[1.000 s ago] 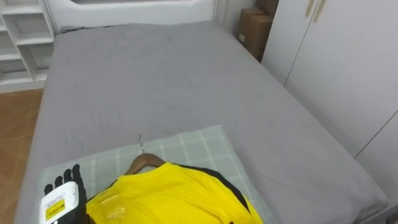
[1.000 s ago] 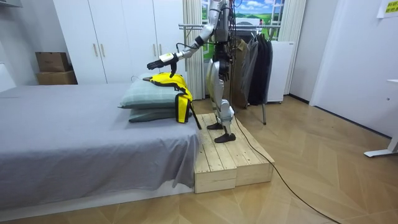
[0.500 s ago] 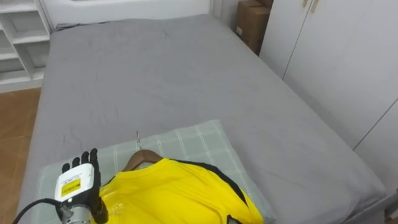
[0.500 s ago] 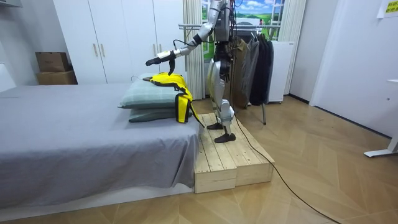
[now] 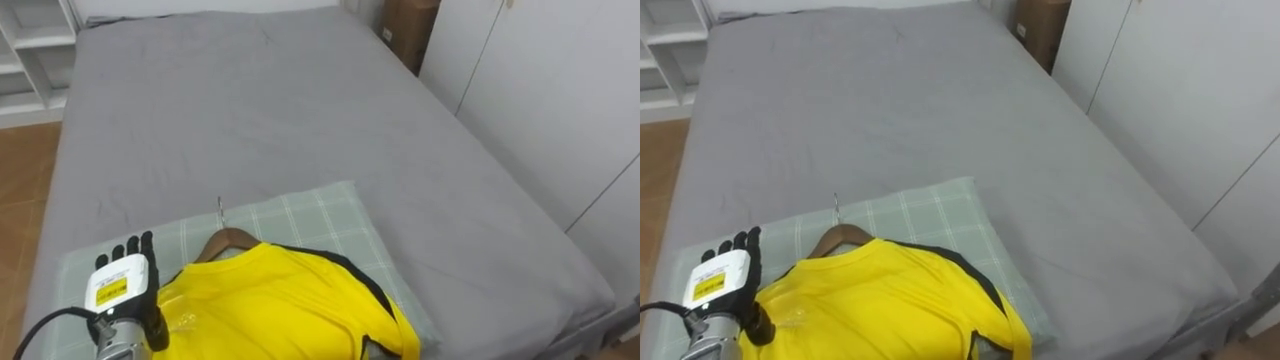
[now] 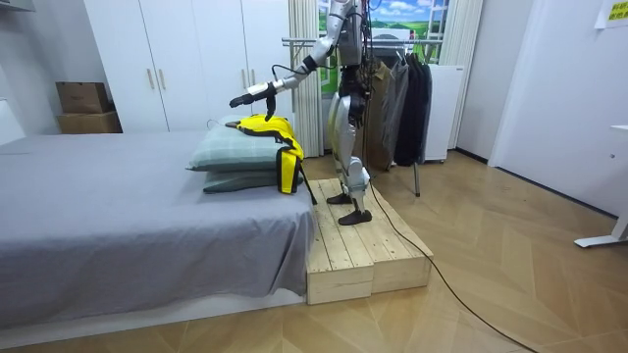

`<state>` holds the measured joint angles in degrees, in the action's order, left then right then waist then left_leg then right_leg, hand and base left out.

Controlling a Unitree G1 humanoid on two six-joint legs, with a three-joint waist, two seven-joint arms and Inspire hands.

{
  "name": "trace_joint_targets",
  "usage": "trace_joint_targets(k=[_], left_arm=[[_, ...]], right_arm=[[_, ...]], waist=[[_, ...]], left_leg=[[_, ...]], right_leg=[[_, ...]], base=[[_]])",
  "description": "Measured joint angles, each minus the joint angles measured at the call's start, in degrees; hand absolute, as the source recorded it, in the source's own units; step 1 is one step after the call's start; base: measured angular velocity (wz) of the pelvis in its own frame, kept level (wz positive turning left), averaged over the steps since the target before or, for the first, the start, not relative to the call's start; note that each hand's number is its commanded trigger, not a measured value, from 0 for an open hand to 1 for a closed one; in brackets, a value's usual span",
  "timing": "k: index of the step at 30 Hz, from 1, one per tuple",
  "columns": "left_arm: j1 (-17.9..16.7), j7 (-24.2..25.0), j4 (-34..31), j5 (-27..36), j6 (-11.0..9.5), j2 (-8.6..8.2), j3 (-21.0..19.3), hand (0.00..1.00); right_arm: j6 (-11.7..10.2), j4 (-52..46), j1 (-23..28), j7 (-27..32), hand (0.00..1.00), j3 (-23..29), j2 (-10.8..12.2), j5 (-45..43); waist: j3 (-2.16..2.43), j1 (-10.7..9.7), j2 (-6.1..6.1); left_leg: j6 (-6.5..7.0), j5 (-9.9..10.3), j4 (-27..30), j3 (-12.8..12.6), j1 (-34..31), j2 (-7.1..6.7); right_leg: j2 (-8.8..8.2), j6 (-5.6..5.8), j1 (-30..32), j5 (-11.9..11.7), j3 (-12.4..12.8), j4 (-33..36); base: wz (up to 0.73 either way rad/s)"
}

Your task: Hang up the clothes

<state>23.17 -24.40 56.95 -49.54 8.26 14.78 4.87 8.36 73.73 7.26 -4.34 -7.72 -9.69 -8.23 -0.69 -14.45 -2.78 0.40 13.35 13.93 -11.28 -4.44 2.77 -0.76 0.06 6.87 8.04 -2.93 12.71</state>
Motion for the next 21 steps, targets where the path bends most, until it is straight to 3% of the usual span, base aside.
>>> trace_joint_targets(k=[9,13,21], left_arm=[[2.38,-1.44,2.29,-0.07,-1.16,0.62,0.0,0.0],[3.82,-1.87,3.15,-0.05,-1.25,1.7,0.01,0.0],[7.54,-2.15,7.5,0.0,-1.31,2.7,3.32,0.0]], right_arm=[[-0.98,0.41,-1.67,0.7,0.0,0.0,-0.11,0.04],[-1.25,0.48,-1.79,0.76,0.0,-0.11,-0.13,1.0],[-1.49,1.5,-3.65,1.22,0.0,-4.68,-0.08,2.22]], waist=[[-0.36,-1.13,-1.09],[-0.37,-1.05,-1.4],[-0.83,-1.09,-3.0]], left_leg=[[0.01,0.0,1.59,-0.37,-2.53,0.31],[-0.01,0.0,1.51,-0.43,-3.48,0.59],[-0.08,-0.05,3.77,-0.77,-7.44,0.89]], right_leg=[[0.15,-0.09,2.4,-0.12,0.48,0.95],[0.47,-0.36,3.6,-0.29,0.66,1.14],[0.48,-0.55,7.42,-0.47,0.96,2.51]], base=[[-0.02],[-0.02],[-0.02]])
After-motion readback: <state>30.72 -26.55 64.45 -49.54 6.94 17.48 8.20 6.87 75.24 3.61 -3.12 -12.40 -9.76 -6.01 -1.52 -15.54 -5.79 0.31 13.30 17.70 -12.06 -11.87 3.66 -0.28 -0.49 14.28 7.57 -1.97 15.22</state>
